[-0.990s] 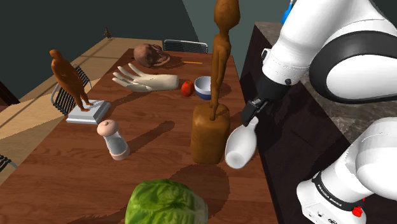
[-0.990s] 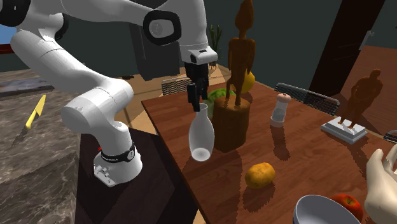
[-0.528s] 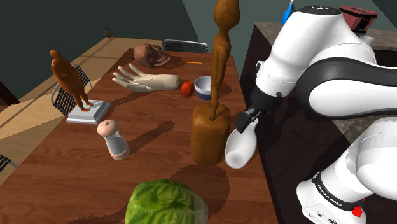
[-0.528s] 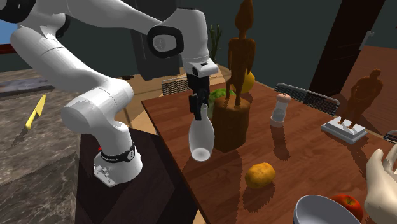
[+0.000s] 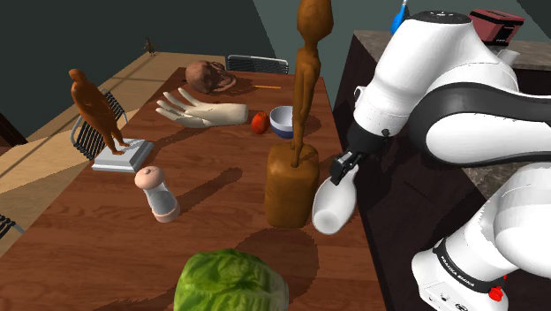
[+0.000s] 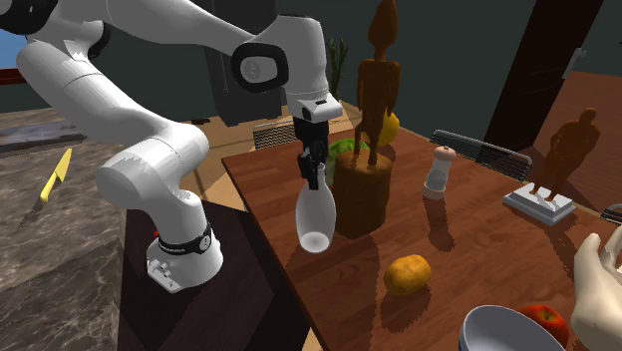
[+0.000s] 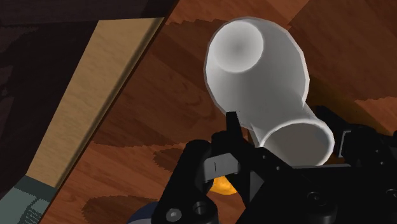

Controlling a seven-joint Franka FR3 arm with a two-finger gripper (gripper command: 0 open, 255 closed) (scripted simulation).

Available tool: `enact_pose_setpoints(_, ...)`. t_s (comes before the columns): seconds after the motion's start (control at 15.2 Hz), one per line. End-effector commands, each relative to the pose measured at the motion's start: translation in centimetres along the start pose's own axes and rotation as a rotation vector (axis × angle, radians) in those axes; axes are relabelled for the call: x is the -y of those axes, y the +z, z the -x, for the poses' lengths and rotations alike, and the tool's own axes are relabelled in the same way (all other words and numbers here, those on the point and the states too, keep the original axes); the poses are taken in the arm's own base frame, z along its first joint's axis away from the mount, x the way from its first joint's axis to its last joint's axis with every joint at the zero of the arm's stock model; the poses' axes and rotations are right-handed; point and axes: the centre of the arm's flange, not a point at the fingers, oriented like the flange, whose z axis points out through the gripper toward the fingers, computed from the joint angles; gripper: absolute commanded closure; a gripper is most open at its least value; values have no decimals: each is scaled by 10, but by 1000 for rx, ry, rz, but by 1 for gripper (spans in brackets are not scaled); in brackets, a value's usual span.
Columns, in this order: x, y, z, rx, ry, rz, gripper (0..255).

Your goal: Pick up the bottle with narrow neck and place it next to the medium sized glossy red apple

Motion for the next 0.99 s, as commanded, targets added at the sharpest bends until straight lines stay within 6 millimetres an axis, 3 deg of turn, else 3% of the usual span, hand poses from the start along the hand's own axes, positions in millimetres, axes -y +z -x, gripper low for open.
enact_pose_setpoints(0.0,0,0,0,0,0,0,255)
enact_pose_setpoints(0.53,0,0,0,0,0,0,255)
enact_pose_setpoints(0.92,0,-31,-4,0,0,0,255)
